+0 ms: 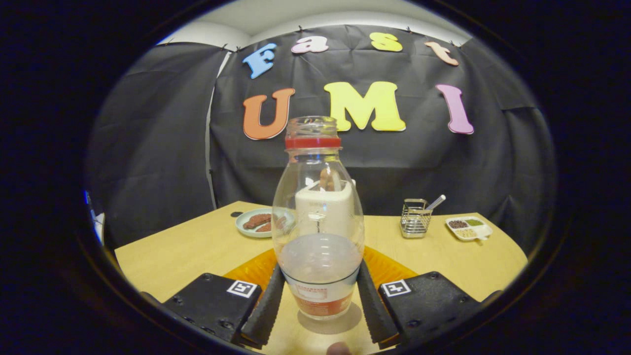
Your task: Take the bottle from table, then pour the juice into the cup, finally place the bottle on the coaster
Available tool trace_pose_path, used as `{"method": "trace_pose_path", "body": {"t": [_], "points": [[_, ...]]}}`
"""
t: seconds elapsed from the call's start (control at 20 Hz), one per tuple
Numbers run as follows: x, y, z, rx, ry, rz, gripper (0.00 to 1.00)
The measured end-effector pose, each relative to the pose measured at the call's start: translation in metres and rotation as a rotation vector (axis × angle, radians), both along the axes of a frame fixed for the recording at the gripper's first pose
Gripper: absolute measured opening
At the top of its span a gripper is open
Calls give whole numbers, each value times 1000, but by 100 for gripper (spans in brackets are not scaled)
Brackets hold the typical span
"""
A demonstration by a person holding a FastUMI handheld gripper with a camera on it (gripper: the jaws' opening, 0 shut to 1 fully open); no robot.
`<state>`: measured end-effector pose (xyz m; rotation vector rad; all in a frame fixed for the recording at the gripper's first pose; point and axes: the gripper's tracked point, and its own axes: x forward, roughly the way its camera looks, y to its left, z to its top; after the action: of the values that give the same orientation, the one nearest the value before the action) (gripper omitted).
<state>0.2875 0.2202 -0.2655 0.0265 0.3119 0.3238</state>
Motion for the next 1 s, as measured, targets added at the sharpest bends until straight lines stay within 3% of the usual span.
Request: {"method": "trace_pose_path", "body": {"t": [0.25,0.8,1.0], "points": [[3,-7,-27,-3,34,-18,77],[2,-13,-37,-24,38,-26,83],[0,-16,-27,-61,-5,-46,100]]}}
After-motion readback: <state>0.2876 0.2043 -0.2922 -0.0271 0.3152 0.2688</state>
